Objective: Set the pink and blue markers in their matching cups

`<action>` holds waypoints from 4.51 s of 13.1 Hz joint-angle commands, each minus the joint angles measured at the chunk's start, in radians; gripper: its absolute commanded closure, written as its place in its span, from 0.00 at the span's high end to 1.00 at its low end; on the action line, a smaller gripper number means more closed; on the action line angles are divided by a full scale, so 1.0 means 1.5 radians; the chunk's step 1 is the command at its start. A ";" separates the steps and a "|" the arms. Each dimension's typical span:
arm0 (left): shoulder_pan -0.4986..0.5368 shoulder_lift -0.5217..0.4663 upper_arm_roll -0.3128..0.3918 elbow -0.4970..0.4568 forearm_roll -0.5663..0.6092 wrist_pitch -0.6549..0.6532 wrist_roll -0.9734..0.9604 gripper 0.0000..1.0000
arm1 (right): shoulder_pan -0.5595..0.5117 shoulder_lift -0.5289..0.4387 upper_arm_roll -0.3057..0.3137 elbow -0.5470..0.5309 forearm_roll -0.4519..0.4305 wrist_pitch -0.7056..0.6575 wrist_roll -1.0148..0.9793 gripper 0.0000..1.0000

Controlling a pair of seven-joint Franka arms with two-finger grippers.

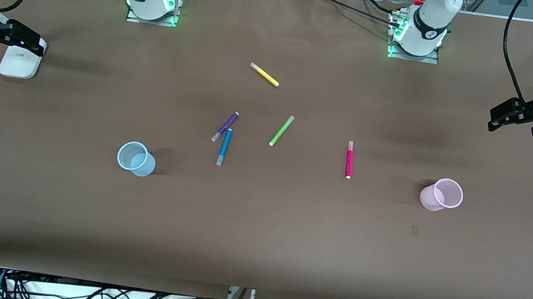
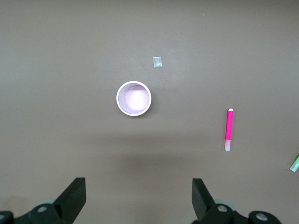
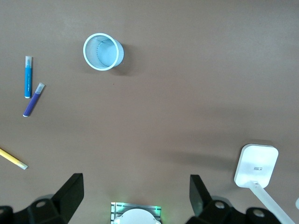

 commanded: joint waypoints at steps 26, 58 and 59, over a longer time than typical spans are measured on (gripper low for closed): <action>-0.013 0.022 -0.025 0.005 -0.035 -0.108 0.122 1.00 | 0.173 0.189 0.001 0.008 0.012 0.158 0.142 1.00; -0.089 0.305 -0.201 -0.370 -0.044 0.702 0.047 1.00 | 0.391 0.505 0.003 -0.006 0.093 0.574 0.474 0.70; -0.089 0.305 -0.201 -0.375 -0.044 0.702 0.047 1.00 | 0.391 0.505 0.003 -0.009 0.092 0.575 0.470 0.54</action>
